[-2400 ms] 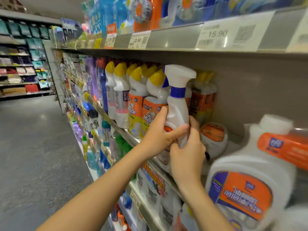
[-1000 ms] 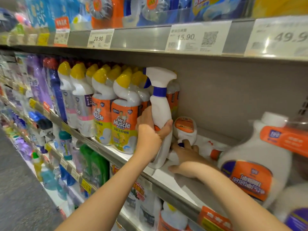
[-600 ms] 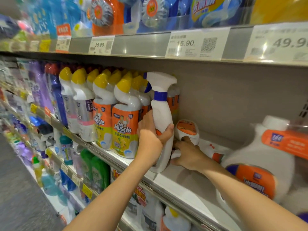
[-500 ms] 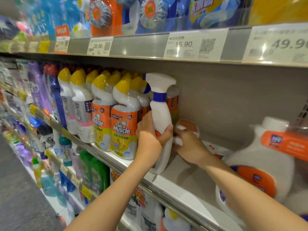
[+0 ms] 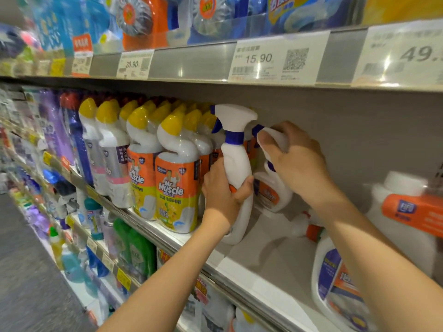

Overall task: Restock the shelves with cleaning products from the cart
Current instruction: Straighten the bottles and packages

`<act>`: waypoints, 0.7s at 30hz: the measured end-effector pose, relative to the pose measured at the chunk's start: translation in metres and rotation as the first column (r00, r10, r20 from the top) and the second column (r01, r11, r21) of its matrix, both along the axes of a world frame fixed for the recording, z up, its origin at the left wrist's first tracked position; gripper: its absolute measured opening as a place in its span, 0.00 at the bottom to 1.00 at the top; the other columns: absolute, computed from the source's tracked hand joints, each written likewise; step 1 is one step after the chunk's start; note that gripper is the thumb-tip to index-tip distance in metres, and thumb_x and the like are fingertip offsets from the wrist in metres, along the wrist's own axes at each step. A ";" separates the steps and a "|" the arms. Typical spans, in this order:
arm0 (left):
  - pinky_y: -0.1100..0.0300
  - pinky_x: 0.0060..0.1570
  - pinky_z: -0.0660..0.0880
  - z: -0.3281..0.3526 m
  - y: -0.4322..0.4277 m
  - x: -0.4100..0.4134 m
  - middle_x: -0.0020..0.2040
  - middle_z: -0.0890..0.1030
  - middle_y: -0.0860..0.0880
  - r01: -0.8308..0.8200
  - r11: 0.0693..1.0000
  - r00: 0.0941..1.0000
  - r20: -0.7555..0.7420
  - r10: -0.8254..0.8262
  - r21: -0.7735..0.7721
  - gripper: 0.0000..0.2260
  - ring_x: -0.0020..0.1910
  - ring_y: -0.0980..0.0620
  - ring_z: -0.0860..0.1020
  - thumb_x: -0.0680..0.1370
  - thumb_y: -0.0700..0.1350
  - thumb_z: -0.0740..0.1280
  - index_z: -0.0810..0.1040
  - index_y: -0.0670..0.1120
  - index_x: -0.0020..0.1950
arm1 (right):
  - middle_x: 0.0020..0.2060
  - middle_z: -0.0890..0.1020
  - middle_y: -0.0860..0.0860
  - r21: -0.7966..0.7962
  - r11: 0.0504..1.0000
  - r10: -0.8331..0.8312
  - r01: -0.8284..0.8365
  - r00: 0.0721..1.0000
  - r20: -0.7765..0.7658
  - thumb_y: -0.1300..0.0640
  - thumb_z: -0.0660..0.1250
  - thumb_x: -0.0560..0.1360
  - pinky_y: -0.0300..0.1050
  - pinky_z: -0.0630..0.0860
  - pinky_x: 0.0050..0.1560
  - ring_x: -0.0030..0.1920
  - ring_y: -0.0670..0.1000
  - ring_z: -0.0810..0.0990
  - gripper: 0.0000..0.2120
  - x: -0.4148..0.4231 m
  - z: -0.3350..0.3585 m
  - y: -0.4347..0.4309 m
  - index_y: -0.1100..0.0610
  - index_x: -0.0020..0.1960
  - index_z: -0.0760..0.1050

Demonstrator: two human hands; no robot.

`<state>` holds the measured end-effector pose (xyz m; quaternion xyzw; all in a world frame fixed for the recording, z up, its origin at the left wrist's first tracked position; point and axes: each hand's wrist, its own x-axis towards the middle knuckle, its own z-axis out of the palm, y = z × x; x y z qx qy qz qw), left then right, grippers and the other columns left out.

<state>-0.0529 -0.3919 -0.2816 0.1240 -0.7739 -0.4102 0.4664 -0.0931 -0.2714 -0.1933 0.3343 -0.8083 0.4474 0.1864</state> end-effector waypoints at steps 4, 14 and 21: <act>0.43 0.52 0.74 0.000 -0.001 -0.004 0.53 0.77 0.43 0.019 1.000 1.000 -0.010 -0.019 -0.003 0.31 0.52 0.43 0.75 0.66 0.63 0.61 0.71 0.42 0.59 | 0.42 0.76 0.46 -0.123 0.990 -0.056 0.072 0.989 0.136 0.37 0.64 0.75 0.50 0.77 0.47 0.45 0.51 0.78 0.19 -0.011 0.012 -0.009 0.51 0.54 0.73; 0.44 0.54 0.73 0.000 -0.001 -0.004 0.54 0.76 0.43 0.030 0.999 1.000 -0.002 -0.030 0.011 0.34 0.53 0.43 0.74 0.65 0.65 0.60 0.71 0.41 0.61 | 0.42 0.75 0.45 -0.509 0.808 -0.188 0.296 0.949 0.254 0.36 0.72 0.67 0.50 0.76 0.52 0.51 0.52 0.77 0.22 -0.041 0.010 -0.054 0.51 0.48 0.72; 0.49 0.54 0.72 0.000 -0.001 -0.003 0.53 0.75 0.47 0.019 1.000 1.000 -0.011 -0.020 -0.012 0.35 0.53 0.45 0.74 0.64 0.65 0.59 0.71 0.41 0.61 | 0.36 0.76 0.41 -0.724 0.677 0.051 0.132 0.973 0.225 0.45 0.76 0.69 0.24 0.70 0.32 0.36 0.37 0.76 0.20 -0.055 0.000 -0.076 0.58 0.50 0.74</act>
